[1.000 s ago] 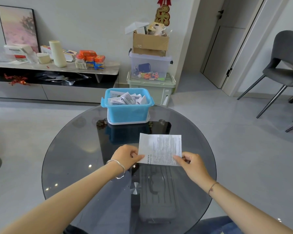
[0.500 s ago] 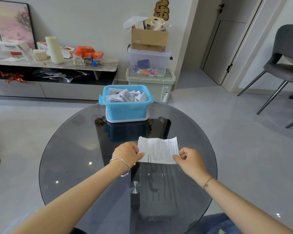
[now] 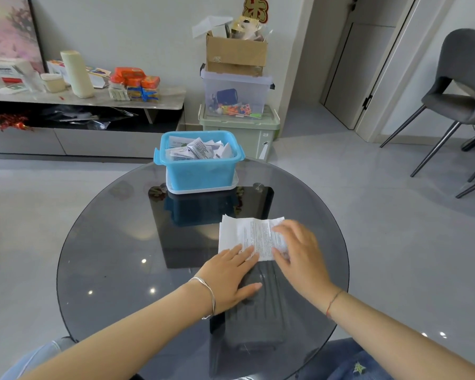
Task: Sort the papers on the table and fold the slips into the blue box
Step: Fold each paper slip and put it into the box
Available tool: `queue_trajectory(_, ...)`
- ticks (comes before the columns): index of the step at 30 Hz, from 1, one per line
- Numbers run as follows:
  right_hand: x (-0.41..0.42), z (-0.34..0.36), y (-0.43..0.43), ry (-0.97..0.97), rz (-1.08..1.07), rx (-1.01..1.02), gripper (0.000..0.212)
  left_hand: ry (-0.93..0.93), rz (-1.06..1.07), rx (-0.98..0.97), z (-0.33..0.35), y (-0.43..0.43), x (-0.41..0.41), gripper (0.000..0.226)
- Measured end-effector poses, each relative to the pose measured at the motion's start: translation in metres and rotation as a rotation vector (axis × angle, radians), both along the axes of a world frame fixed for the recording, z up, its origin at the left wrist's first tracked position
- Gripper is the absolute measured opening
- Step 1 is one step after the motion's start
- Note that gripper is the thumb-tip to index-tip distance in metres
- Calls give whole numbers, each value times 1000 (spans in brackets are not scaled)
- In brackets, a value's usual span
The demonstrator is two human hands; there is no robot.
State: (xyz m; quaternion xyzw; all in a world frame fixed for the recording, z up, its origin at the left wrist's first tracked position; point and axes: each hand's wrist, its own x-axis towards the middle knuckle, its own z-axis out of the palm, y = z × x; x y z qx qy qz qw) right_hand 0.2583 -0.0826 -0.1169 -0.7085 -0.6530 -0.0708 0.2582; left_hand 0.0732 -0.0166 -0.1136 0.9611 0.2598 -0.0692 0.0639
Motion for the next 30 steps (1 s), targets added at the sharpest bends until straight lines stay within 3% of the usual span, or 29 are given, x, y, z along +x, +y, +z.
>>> queue_trajectory(2, -11, -3, -8, -99, 127, -119, 39, -9, 3, -19, -2, 0, -1, 68)
queue_trajectory(5, -24, -10, -19, -22, 197, -421, 71, -14, 2, -26, -6, -1, -3, 69)
queue_trajectory(8, -19, -9, -23, -20, 213, -560, 76, -13, -4, -26, -9, -3, -6, 83)
queue_trajectory(11, -3, -8, -27, -70, 199, -610, 76, -41, 5, -46, -9, 1, -18, 96)
queue_trajectory(17, 20, -6, -36, -135, 145, -644, 86, -25, 53, -37, -1, 6, -43, 99)
queue_trajectory(21, 13, 4, -25, -264, 121, -508, 100, 10, 73, -20, 7, 11, -50, 105)
queue_trajectory(25, 2, 18, -1, -273, 223, -371, 61, 0, 80, -25, 18, 13, -46, 100)
queue_trajectory(28, -11, 18, 14, -358, 336, -441, 46, -89, 80, 4, 21, 23, -41, 63)
queue_trajectory(30, -15, 17, 20, -436, 340, -437, 43, -133, 120, -33, 20, 30, -38, 56)
